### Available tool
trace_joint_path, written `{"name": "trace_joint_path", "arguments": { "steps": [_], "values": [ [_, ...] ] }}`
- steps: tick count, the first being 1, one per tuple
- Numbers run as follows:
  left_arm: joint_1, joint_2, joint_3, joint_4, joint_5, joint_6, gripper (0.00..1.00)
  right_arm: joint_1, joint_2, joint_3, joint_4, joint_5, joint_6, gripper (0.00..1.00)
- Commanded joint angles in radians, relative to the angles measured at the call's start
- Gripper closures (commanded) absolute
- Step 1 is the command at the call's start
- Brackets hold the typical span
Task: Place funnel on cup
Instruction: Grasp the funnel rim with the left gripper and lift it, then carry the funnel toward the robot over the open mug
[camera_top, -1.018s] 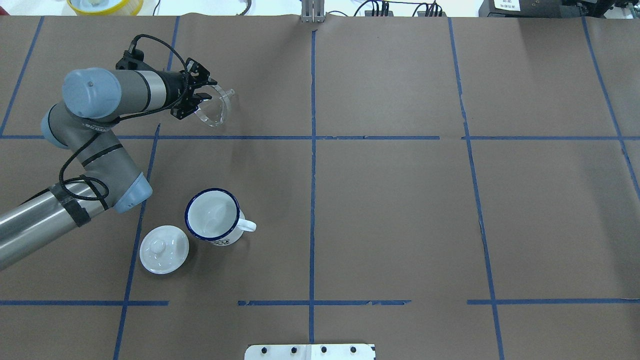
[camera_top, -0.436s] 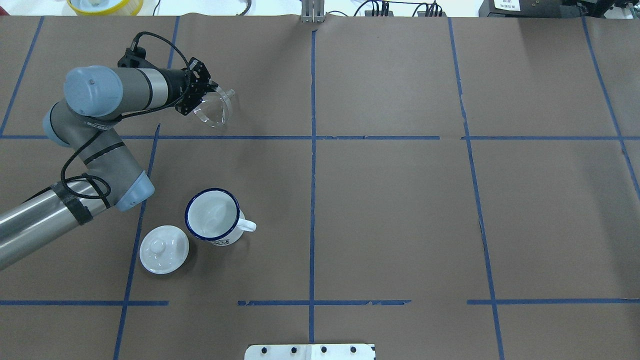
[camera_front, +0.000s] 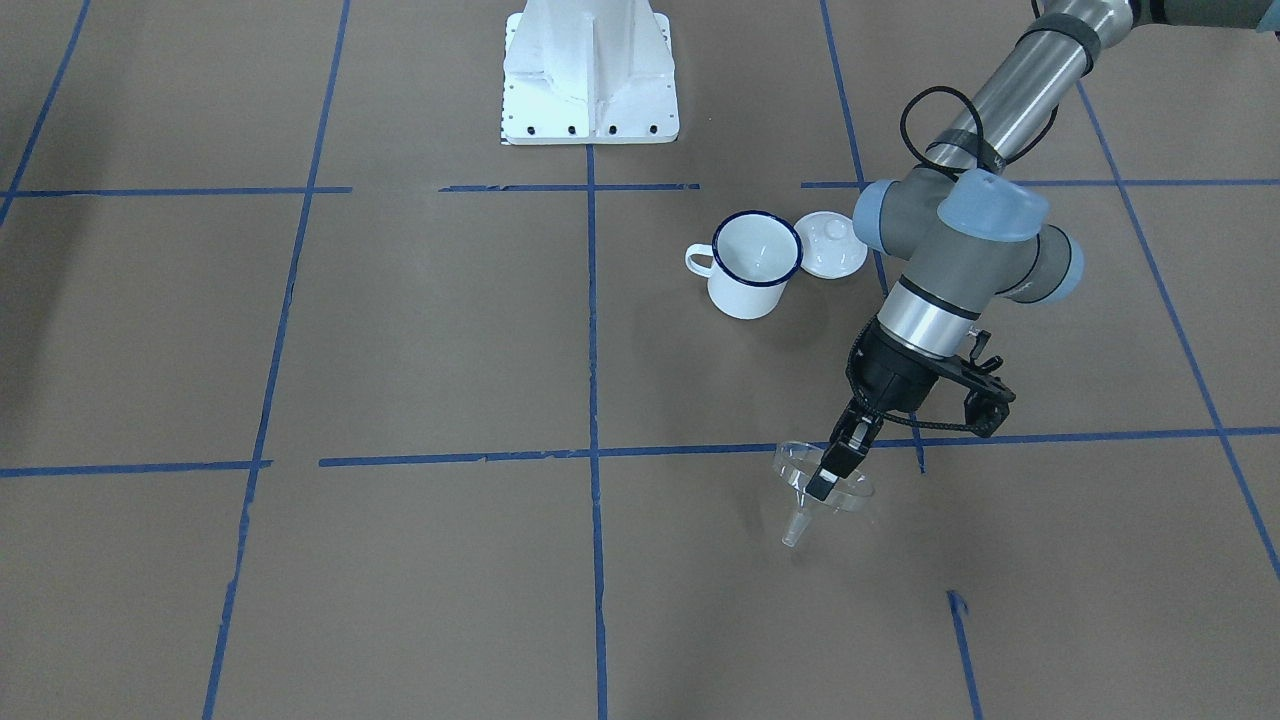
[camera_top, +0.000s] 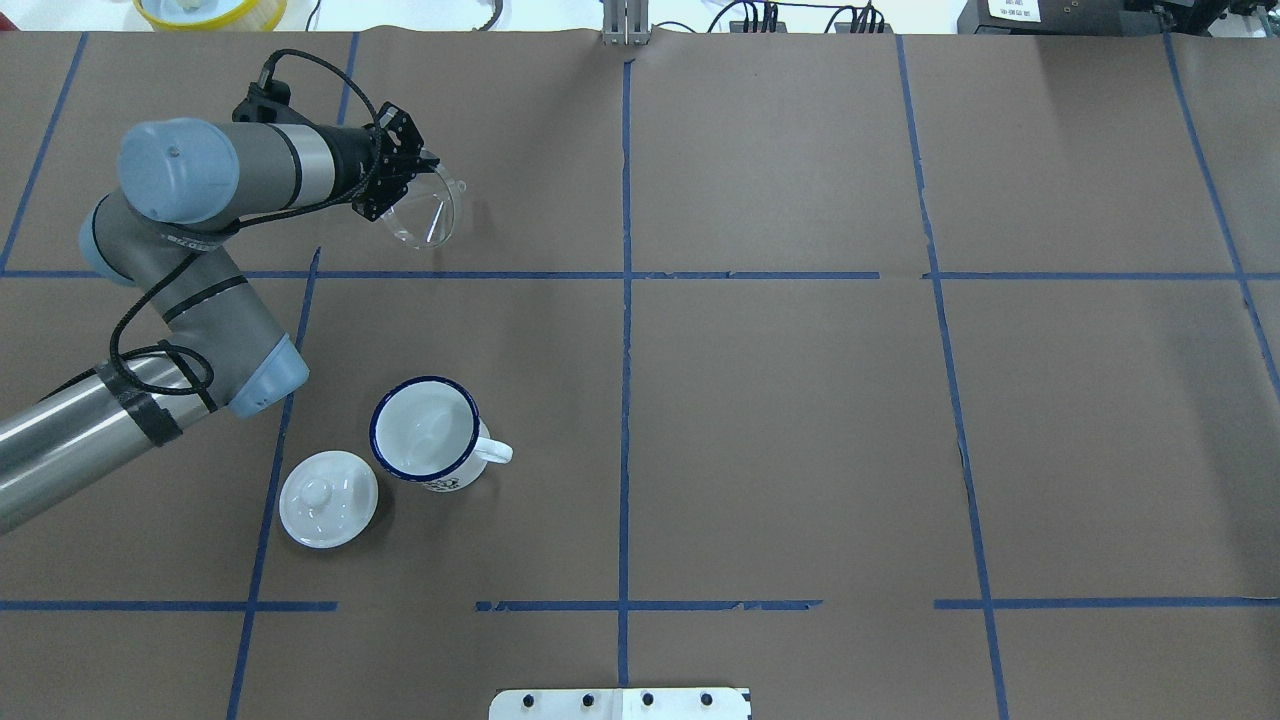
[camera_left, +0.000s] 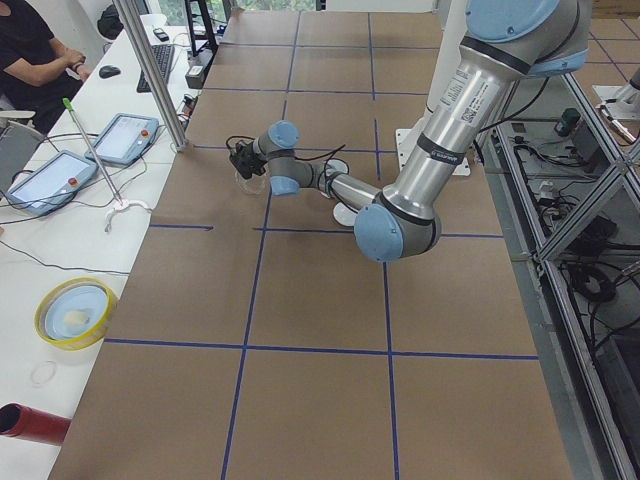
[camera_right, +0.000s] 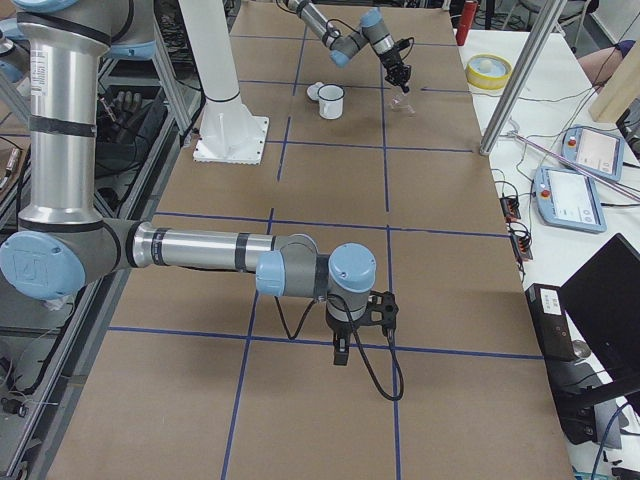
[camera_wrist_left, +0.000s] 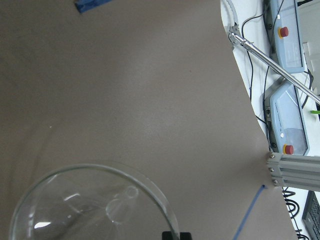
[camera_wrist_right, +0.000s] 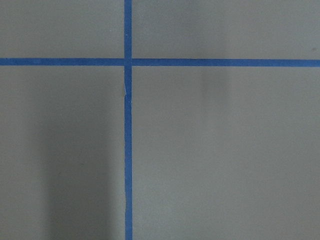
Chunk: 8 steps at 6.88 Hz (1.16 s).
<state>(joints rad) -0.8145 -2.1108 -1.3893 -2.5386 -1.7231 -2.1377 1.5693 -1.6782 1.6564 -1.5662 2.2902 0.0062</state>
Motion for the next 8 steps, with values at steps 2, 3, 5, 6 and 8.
{"name": "trace_joint_path", "arguments": {
  "steps": [2,3,5,6,8],
  "values": [
    [-0.008,-0.005,-0.352,0.467,-0.003,0.004,1.0,0.0,0.0,0.0,0.0,0.0,0.0,0.0],
    [-0.003,-0.005,-0.493,0.67,-0.027,0.004,1.0,0.0,0.0,0.0,0.0,0.0,0.0,0.0],
    [0.018,-0.101,-0.57,1.066,-0.148,0.007,1.0,0.0,0.0,0.0,0.0,0.0,0.0,0.0],
    [0.065,-0.121,-0.571,1.189,-0.186,0.042,1.0,0.0,0.0,0.0,0.0,0.0,0.0,0.0],
    [0.081,-0.167,-0.565,1.392,-0.294,0.172,1.0,0.0,0.0,0.0,0.0,0.0,0.0,0.0]
  ]
}}
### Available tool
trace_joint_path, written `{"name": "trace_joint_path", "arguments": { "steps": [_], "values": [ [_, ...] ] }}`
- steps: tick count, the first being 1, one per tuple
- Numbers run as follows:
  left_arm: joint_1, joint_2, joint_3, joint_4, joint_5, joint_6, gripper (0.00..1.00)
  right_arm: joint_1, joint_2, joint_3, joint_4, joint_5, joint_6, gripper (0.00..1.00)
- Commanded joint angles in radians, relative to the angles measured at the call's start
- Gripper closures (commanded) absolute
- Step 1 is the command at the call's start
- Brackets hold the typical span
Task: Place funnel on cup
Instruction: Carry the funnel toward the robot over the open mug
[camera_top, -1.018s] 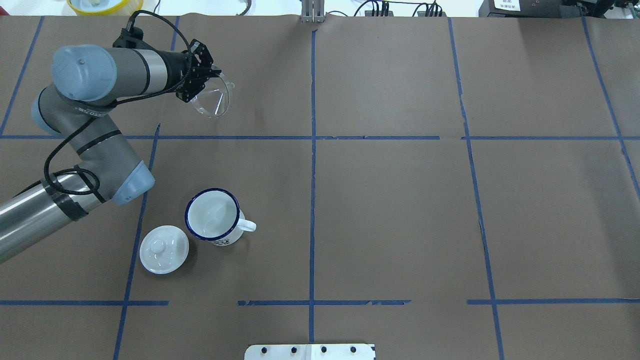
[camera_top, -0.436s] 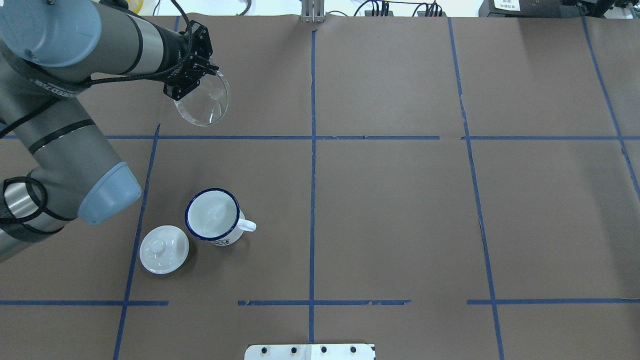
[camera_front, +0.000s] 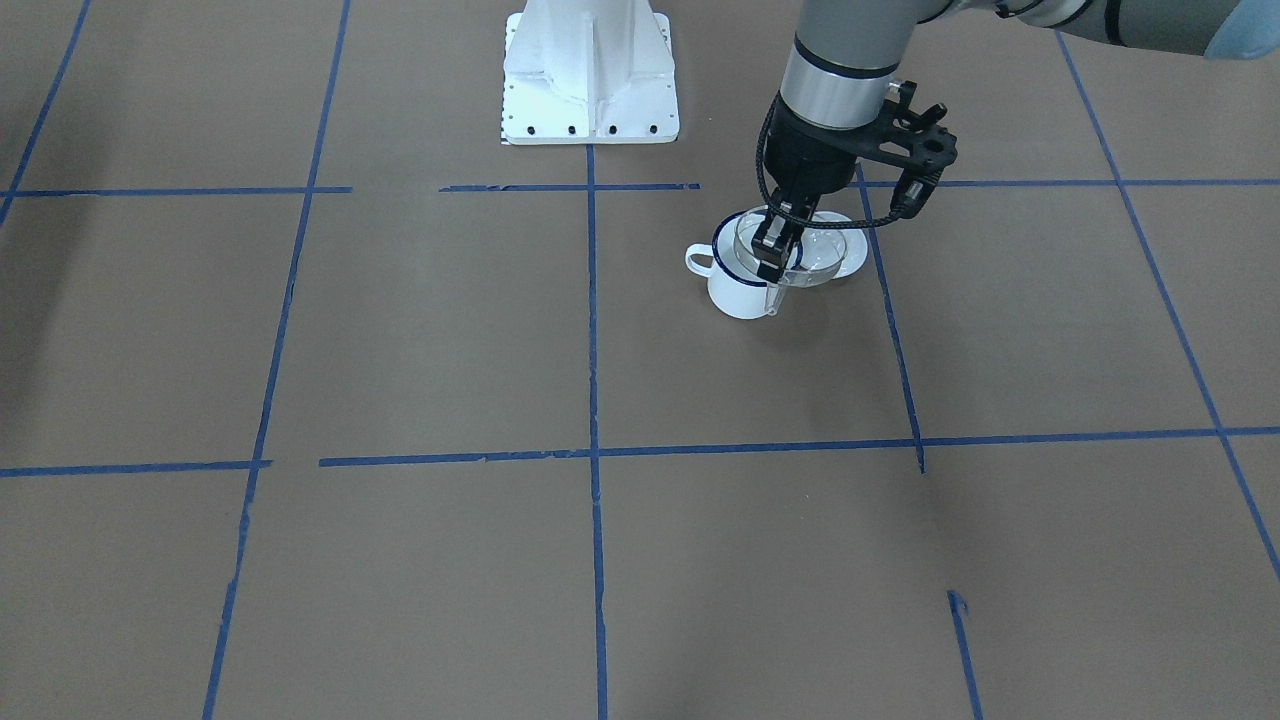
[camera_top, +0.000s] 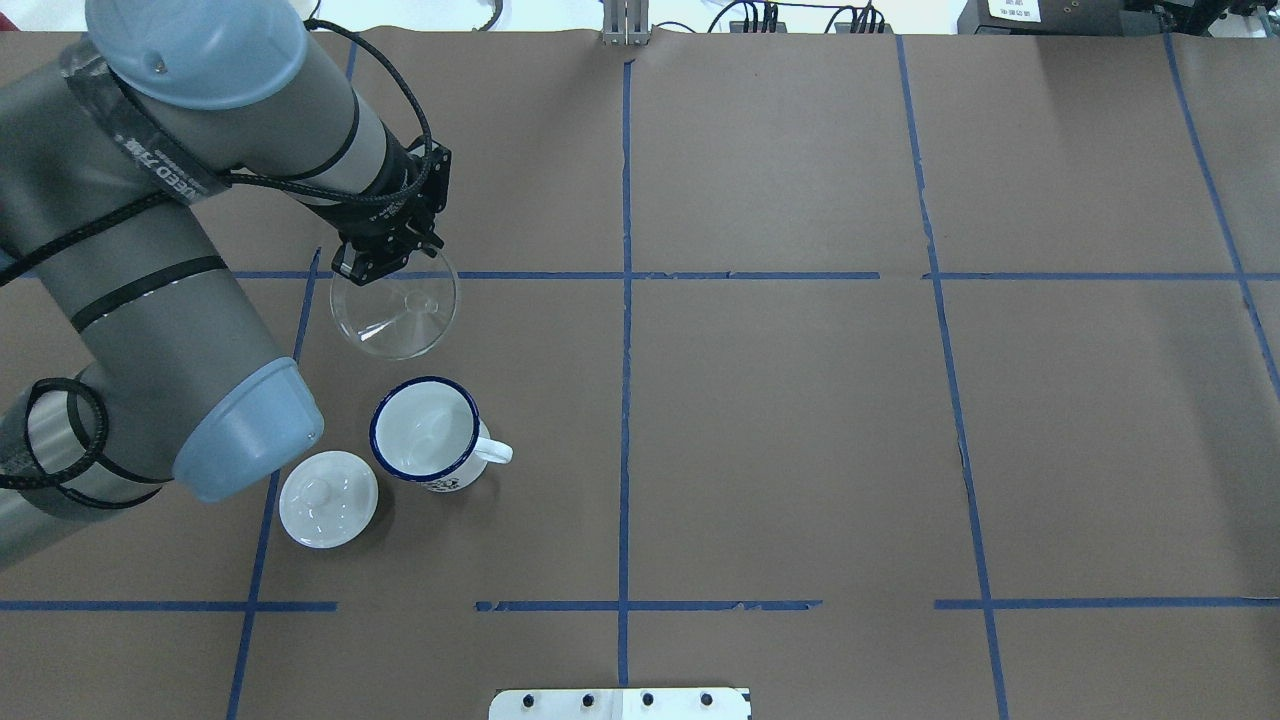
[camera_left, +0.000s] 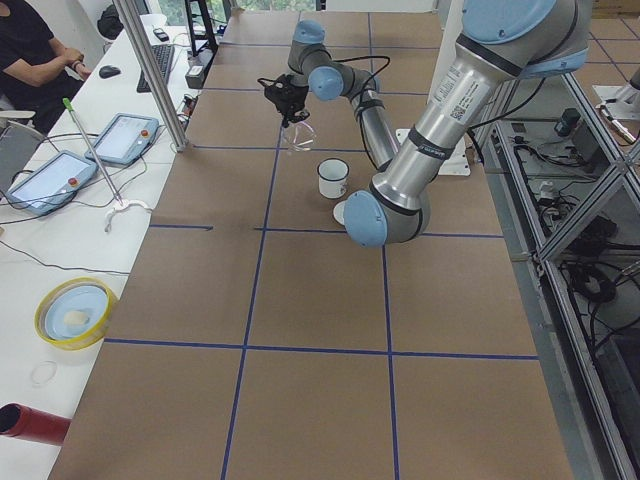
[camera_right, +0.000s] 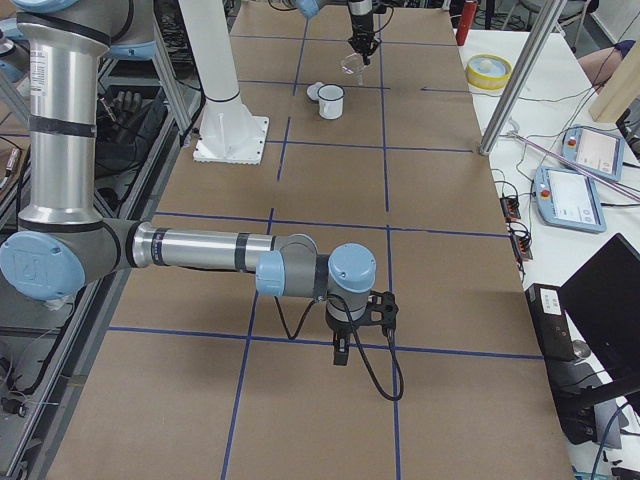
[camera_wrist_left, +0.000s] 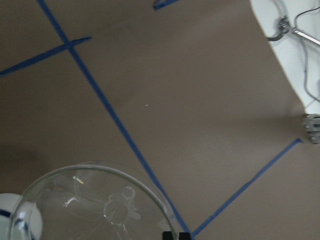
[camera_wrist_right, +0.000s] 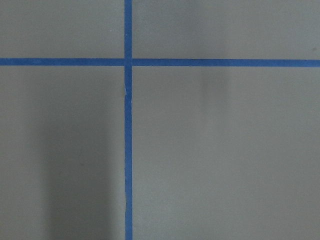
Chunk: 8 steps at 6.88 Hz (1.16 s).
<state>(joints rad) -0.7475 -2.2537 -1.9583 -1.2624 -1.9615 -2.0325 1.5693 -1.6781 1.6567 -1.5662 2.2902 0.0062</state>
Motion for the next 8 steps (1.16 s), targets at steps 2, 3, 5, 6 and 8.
{"name": "trace_joint_path", "arguments": {
  "steps": [2,3,5,6,8],
  "values": [
    [0.074,-0.015,0.03,0.136,-0.063,0.071,1.0,0.0,0.0,0.0,0.0,0.0,0.0,0.0],
    [0.094,-0.017,0.048,0.133,-0.06,0.095,1.0,0.0,0.0,0.0,0.0,0.0,0.0,0.0],
    [0.109,-0.012,0.062,0.127,-0.06,0.115,1.0,0.0,0.0,0.0,0.0,0.0,0.0,0.0],
    [0.109,-0.007,0.065,0.127,-0.065,0.144,1.0,0.0,0.0,0.0,0.0,0.0,0.0,0.0],
    [0.116,-0.003,0.073,0.114,-0.066,0.196,1.0,0.0,0.0,0.0,0.0,0.0,0.0,0.0]
  ]
}}
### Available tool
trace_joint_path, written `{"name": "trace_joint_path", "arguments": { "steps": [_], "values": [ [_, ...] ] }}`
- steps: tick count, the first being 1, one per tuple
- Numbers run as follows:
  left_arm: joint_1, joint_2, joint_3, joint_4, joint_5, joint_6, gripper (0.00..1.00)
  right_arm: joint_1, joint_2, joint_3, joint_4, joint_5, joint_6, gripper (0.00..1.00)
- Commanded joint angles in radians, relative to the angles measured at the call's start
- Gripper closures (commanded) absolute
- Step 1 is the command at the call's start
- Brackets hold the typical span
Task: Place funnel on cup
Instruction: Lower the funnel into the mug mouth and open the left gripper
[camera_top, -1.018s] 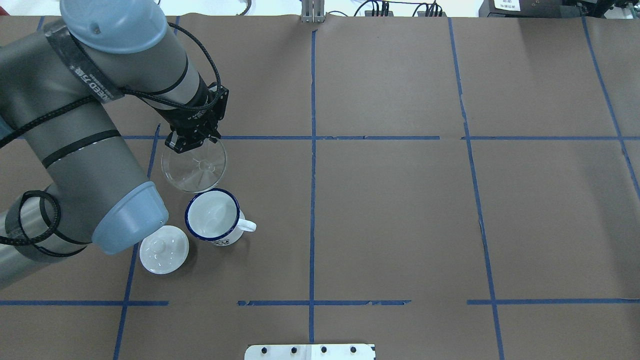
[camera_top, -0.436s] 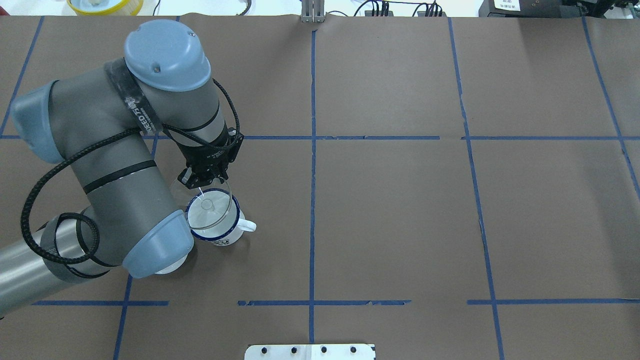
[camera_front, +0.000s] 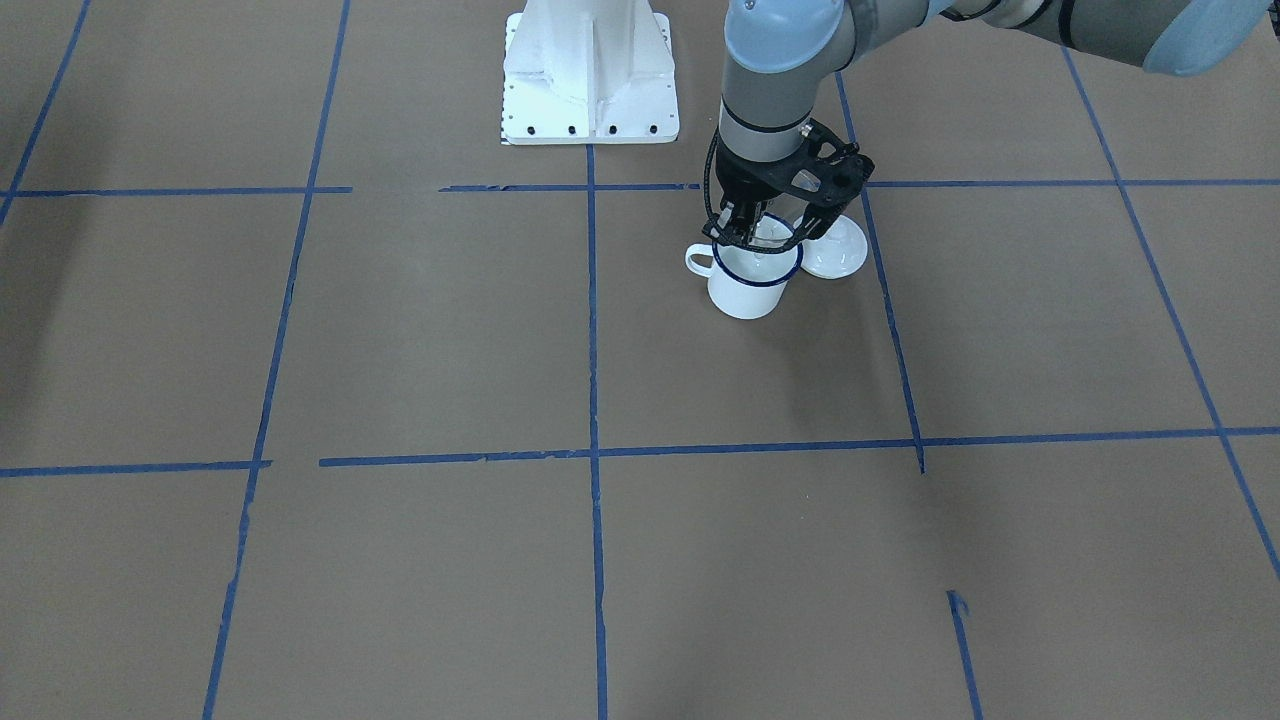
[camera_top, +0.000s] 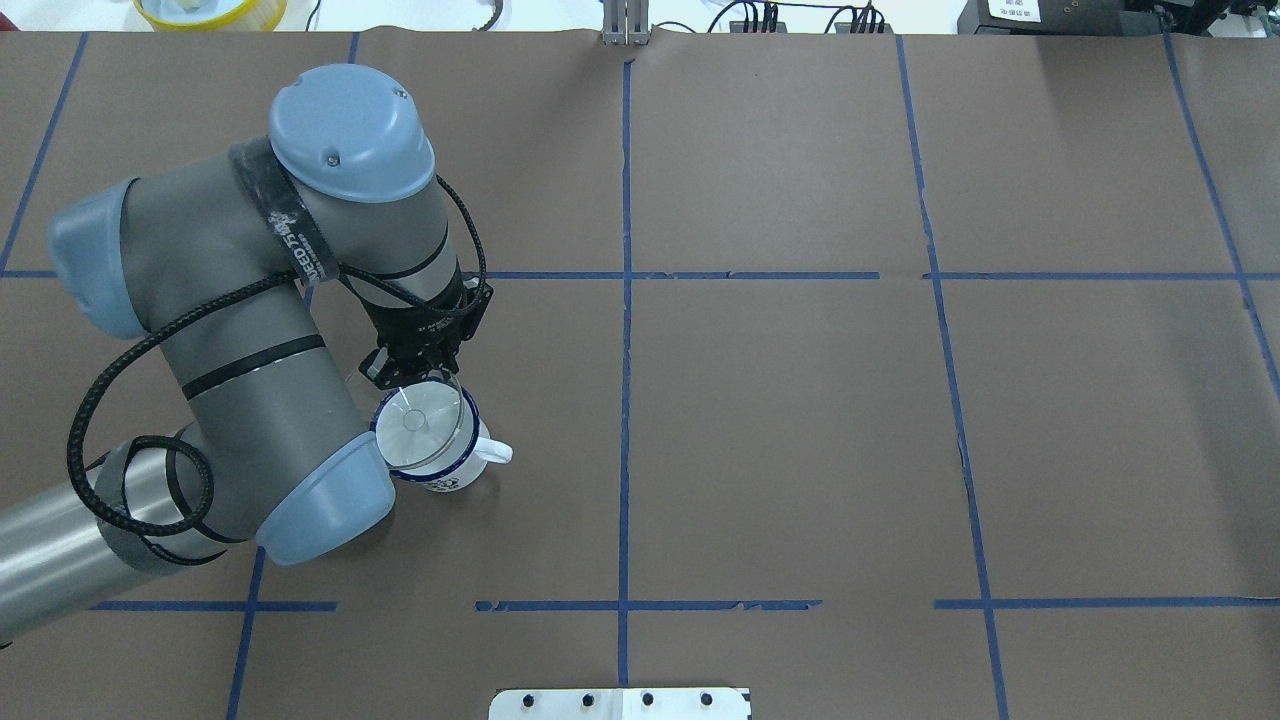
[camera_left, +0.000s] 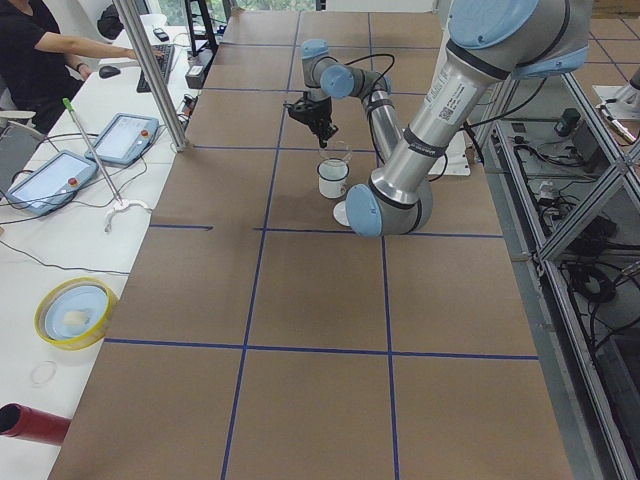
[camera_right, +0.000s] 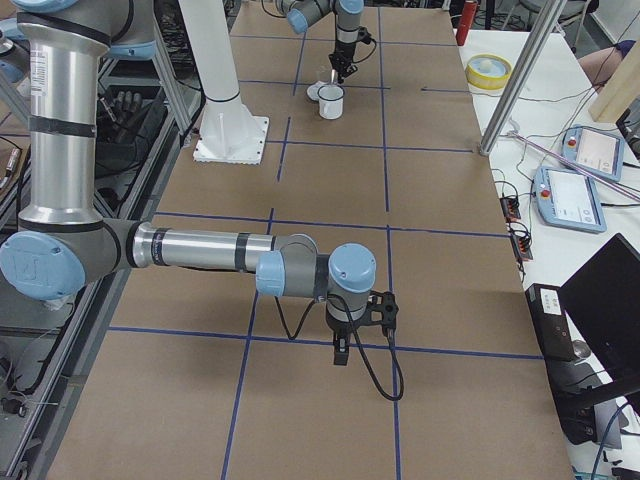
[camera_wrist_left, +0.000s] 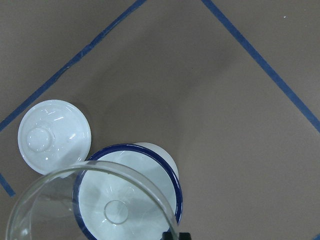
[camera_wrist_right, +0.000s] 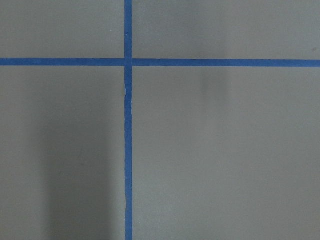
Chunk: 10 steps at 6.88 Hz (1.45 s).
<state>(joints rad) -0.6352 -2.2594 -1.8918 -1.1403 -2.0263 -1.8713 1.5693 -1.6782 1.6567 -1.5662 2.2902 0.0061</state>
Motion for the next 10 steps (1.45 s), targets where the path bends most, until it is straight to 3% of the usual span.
{"name": "trace_joint_path", "arguments": {
  "steps": [1,5,10],
  "values": [
    [0.003,0.015,0.028,-0.051,-0.002,0.043,1.0,0.0,0.0,0.0,0.0,0.0,0.0,0.0],
    [0.026,0.035,0.075,-0.126,-0.003,0.07,1.0,0.0,0.0,0.0,0.0,0.0,0.0,0.0],
    [0.046,0.04,0.079,-0.131,0.0,0.07,1.0,0.0,0.0,0.0,0.0,0.0,0.0,0.0]
  ]
}}
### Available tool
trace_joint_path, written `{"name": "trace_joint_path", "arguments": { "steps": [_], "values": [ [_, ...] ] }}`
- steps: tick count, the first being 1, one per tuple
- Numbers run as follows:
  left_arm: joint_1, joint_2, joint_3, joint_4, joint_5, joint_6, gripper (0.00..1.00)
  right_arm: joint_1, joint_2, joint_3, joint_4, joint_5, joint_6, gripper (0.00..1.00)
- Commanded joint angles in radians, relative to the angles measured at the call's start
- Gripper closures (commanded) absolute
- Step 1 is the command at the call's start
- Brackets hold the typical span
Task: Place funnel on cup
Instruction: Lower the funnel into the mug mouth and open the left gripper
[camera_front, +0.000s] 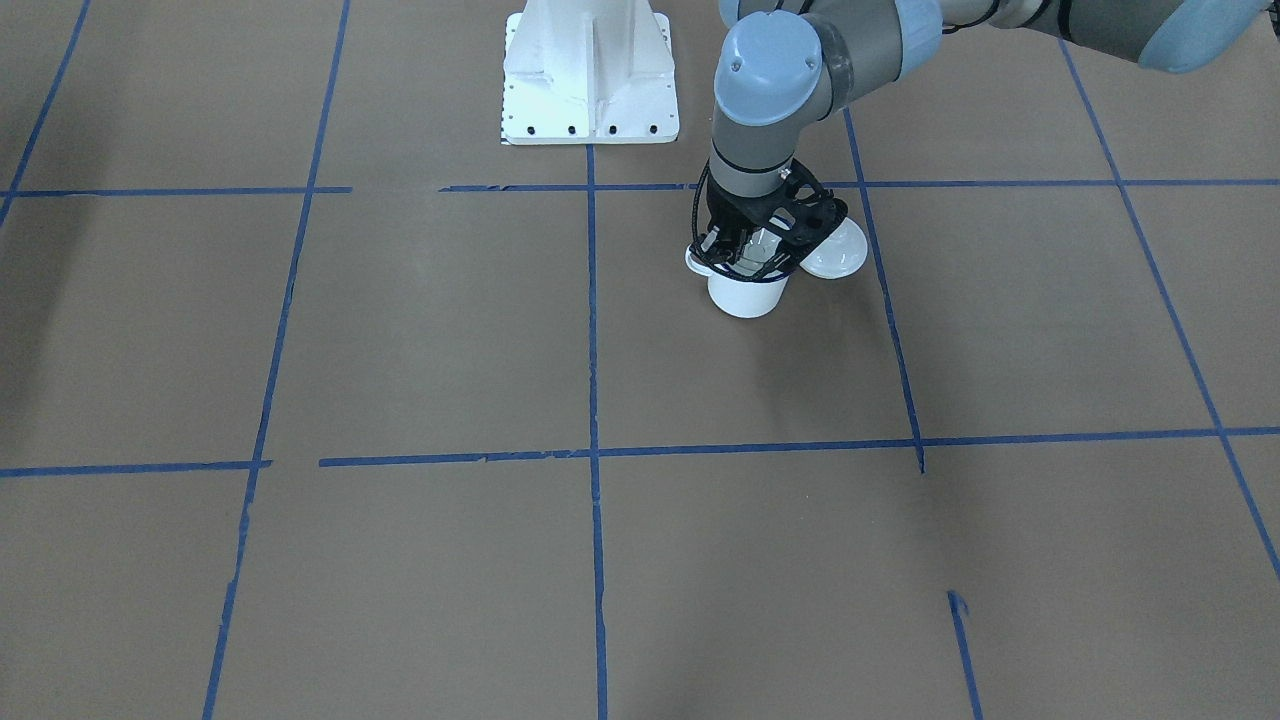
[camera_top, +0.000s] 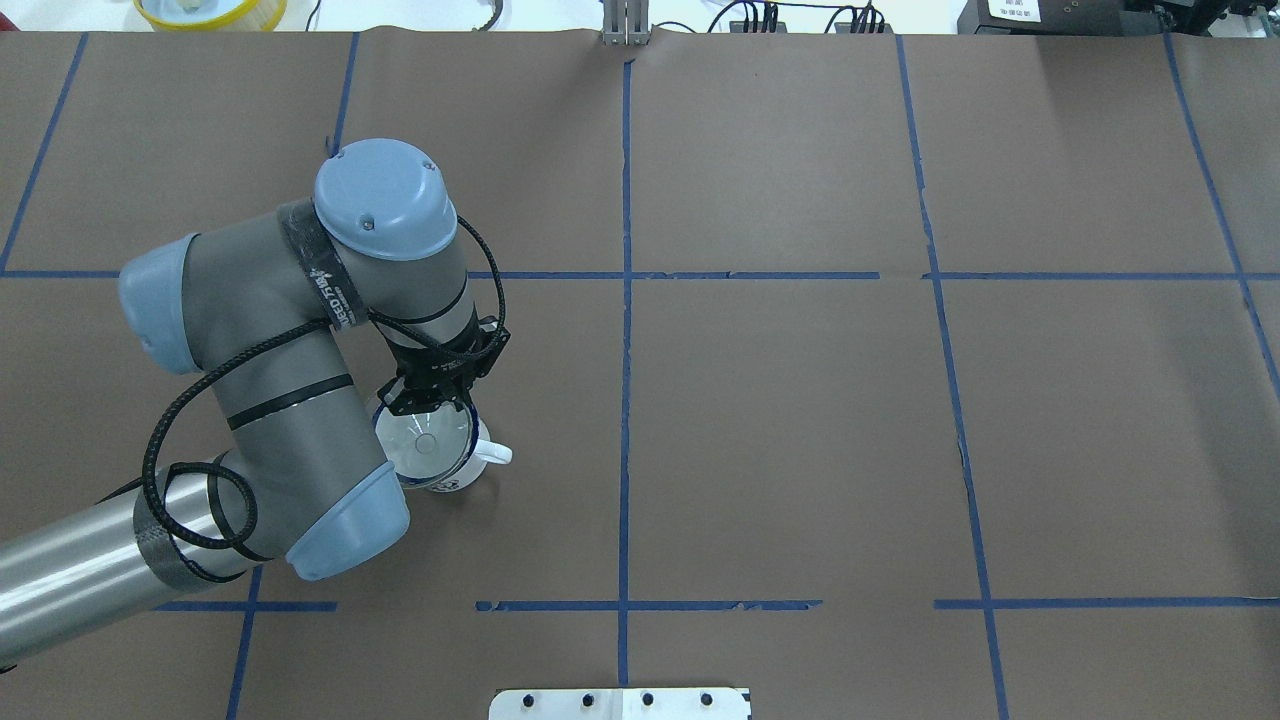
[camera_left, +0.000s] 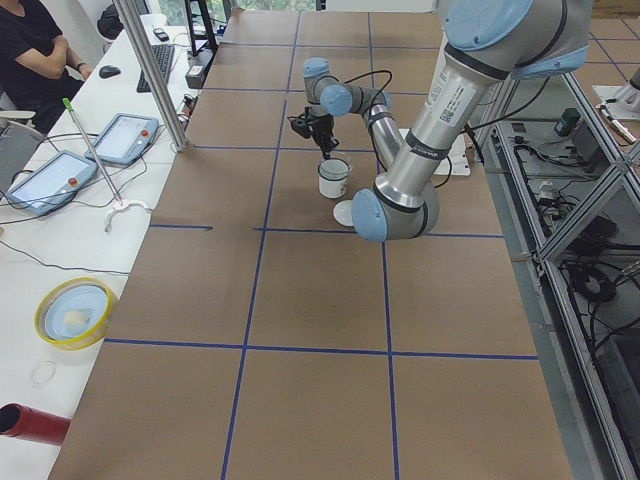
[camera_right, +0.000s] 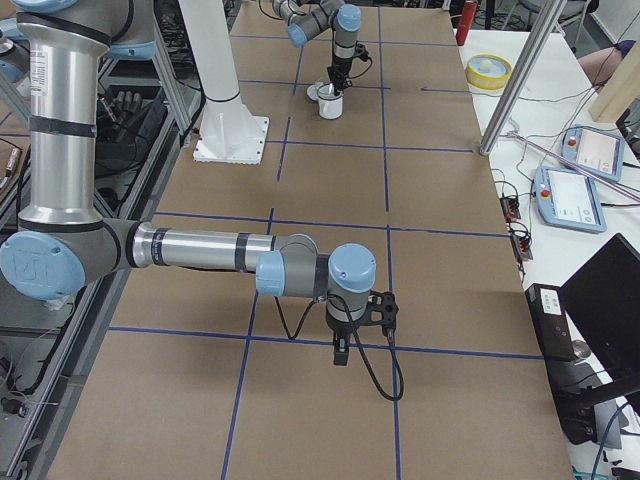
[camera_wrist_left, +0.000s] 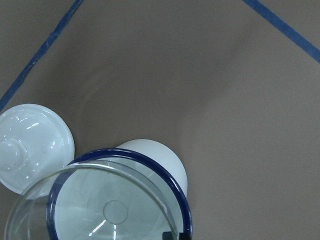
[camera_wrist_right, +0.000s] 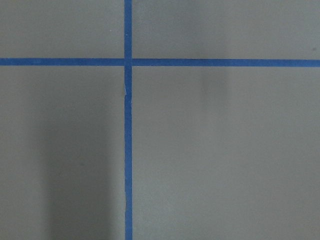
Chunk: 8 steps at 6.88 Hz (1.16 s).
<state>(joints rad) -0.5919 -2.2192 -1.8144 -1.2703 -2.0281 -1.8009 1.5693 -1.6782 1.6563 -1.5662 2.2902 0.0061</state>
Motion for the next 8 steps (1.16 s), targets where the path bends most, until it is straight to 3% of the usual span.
{"name": "trace_joint_path", "arguments": {
  "steps": [1,7,8],
  "values": [
    [0.004,-0.003,-0.002,0.002,0.002,0.002,1.0,0.0,0.0,0.0,0.0,0.0,0.0,0.0],
    [0.004,-0.004,0.007,0.0,0.014,0.064,1.0,0.0,0.0,0.0,0.0,0.0,0.0,0.0],
    [0.004,-0.004,0.01,0.0,0.015,0.071,0.95,0.0,0.0,0.0,0.0,0.0,0.0,0.0]
  ]
}}
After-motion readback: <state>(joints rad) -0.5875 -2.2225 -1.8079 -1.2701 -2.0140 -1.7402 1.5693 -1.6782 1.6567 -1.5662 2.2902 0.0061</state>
